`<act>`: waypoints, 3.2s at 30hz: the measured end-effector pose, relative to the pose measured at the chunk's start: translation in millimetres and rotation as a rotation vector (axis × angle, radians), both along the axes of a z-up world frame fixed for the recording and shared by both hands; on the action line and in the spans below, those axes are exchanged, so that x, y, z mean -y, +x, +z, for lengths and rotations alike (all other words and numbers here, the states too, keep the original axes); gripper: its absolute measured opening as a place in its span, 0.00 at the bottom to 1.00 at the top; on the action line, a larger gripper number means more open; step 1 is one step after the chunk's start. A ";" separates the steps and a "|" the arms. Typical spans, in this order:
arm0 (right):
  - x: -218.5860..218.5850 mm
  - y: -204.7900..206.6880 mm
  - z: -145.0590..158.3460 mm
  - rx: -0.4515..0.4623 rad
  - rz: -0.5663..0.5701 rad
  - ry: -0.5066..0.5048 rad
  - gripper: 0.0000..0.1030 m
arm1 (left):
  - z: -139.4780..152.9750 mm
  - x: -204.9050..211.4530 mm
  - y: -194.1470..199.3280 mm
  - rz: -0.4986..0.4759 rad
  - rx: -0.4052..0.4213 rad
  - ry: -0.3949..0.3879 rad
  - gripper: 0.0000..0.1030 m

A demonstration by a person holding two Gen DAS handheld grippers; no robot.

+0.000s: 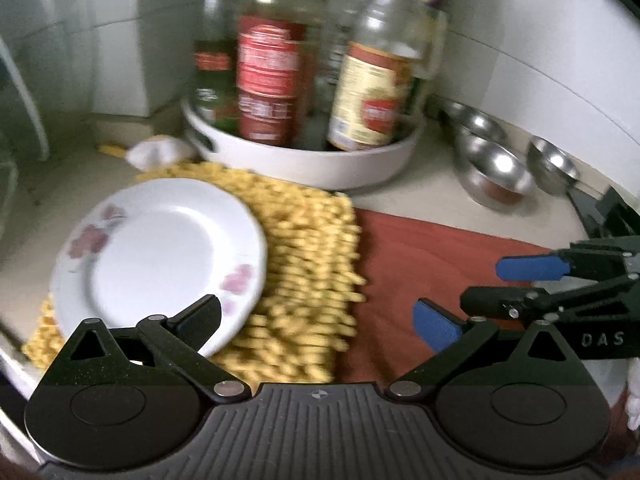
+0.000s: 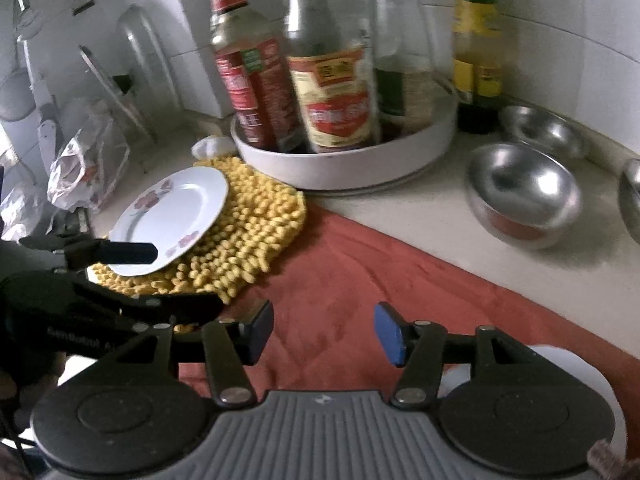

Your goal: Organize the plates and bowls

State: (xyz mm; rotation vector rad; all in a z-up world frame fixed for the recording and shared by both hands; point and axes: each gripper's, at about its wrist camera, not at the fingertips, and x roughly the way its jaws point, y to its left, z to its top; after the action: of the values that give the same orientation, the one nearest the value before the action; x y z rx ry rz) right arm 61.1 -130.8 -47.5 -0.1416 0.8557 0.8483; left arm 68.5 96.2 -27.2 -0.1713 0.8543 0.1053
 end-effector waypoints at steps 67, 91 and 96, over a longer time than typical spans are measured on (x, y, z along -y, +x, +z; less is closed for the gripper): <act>-133.6 21.8 -18.0 -0.253 0.148 0.049 0.50 | -30.9 -105.1 2.1 -0.007 -0.127 -0.111 1.00; -117.4 8.4 -29.6 -0.207 0.067 0.067 0.40 | -37.8 -97.4 2.3 0.034 -0.034 -0.067 0.99; -110.3 3.8 -26.5 -0.209 0.055 0.077 0.40 | -29.8 -89.8 -3.1 0.026 -0.014 -0.056 0.99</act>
State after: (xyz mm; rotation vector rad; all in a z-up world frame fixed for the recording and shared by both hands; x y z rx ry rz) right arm 64.8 -20.5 -74.0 -0.0092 1.0164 0.9579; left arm 65.4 186.0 -57.0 -0.2348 0.8701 0.1073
